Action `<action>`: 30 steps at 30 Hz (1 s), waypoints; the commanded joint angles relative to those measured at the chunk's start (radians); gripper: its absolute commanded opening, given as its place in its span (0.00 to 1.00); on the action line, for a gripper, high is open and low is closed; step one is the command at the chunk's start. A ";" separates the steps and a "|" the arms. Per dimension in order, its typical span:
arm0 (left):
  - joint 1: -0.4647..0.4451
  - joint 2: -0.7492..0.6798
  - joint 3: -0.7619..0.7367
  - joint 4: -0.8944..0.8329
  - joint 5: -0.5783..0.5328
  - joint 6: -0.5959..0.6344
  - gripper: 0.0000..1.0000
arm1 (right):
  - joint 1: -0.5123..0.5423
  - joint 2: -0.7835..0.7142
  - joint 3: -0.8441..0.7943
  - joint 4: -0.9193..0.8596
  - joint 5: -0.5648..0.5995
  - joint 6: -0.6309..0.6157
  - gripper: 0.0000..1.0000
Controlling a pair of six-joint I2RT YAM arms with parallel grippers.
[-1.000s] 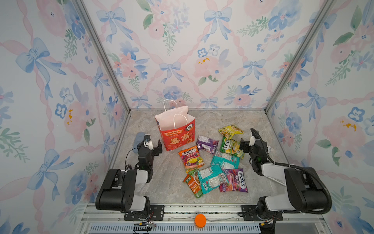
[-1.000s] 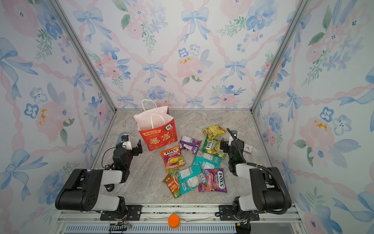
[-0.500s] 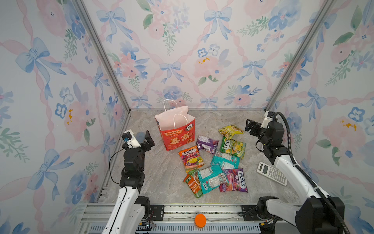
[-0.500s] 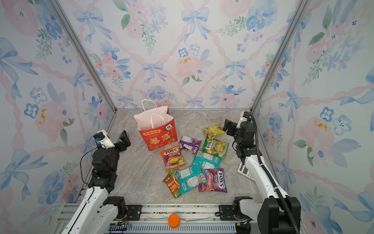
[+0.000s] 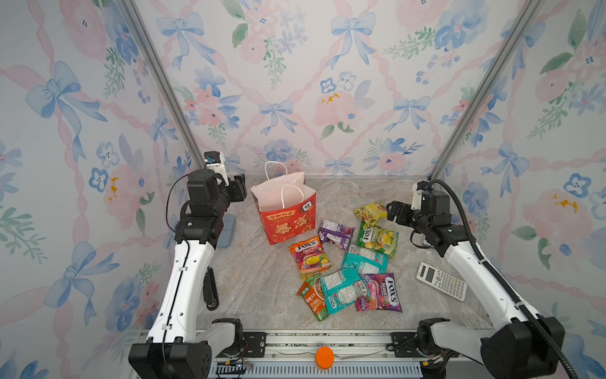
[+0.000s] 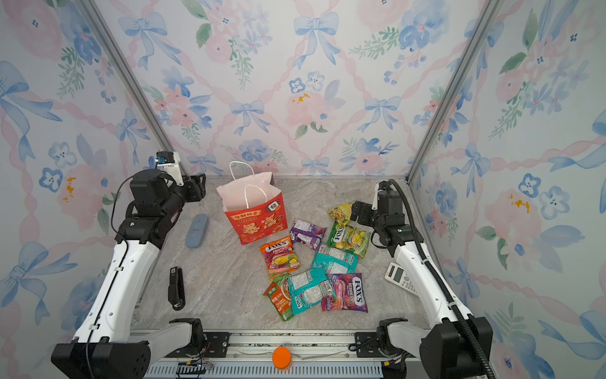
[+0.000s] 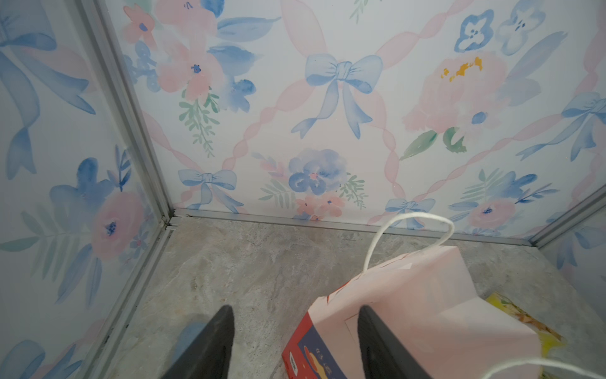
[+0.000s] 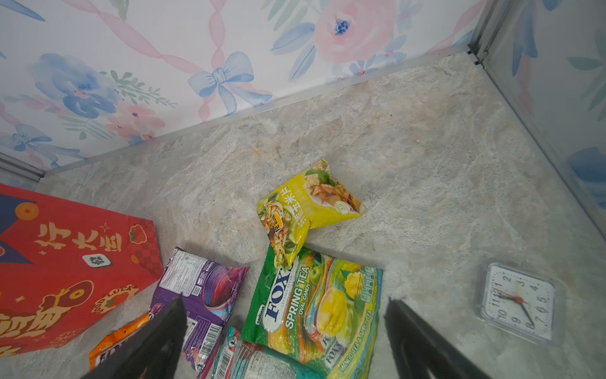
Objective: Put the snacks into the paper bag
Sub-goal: 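Raise the left gripper to the bag rim while the right moves over packets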
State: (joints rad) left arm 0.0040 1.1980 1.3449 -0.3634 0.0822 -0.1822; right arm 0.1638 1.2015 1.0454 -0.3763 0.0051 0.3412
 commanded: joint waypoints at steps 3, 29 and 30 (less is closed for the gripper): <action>0.008 0.126 0.172 -0.217 0.075 0.167 0.45 | 0.033 0.042 0.078 -0.114 -0.024 -0.004 0.97; -0.076 0.557 0.555 -0.461 0.168 0.369 0.58 | 0.111 0.129 0.182 -0.183 -0.044 -0.046 0.96; -0.079 0.568 0.558 -0.463 0.164 0.373 0.58 | 0.111 0.128 0.183 -0.185 -0.044 -0.047 0.96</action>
State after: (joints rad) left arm -0.0654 1.7428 1.8763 -0.7883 0.2604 0.1478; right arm 0.2638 1.3224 1.1969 -0.5243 -0.0307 0.3138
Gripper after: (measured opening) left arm 0.578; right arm 0.965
